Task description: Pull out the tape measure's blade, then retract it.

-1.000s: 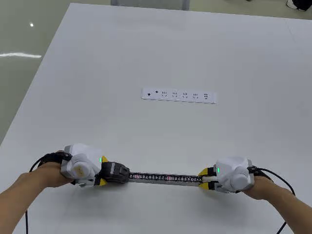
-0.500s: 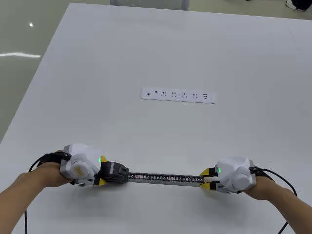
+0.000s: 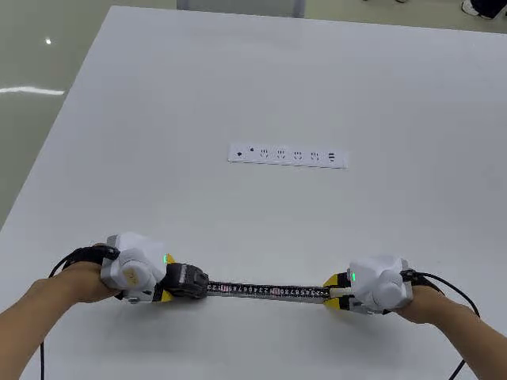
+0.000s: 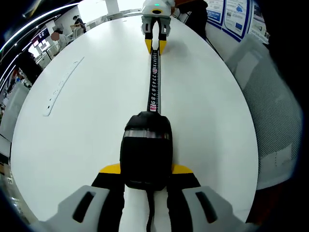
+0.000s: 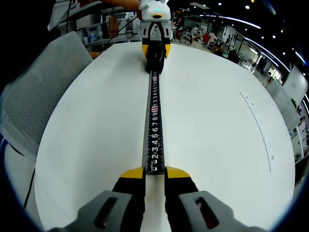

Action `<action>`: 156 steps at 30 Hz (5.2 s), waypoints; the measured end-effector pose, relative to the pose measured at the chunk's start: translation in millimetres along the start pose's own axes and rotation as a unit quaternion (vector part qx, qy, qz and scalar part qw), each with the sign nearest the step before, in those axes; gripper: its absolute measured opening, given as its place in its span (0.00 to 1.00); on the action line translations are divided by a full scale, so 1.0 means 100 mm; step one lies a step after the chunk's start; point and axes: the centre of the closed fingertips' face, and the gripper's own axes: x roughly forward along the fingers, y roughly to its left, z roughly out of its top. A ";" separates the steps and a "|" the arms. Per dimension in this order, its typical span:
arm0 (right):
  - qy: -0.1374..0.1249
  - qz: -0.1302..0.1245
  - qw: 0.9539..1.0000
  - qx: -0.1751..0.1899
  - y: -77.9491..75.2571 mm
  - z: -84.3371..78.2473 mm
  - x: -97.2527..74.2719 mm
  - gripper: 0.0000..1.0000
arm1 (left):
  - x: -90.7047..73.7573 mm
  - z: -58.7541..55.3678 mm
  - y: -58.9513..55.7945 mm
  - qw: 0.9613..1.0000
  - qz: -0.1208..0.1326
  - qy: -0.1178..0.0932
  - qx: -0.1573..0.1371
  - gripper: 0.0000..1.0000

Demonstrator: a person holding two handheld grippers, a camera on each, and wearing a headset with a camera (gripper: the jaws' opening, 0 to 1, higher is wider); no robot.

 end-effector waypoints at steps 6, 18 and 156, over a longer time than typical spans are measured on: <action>0.007 0.006 1.000 0.003 -0.01 -0.01 0.02 0.15 | 0.00 0.01 0.01 1.000 -0.002 0.003 0.002 0.30; 0.008 -0.008 1.000 0.023 -0.06 0.01 0.01 0.24 | -0.06 0.11 0.04 1.000 -0.003 -0.007 -0.004 0.36; -0.124 -0.279 0.886 0.351 0.61 0.54 -0.67 0.97 | -0.60 0.26 -0.79 0.875 0.234 -0.172 -0.388 0.99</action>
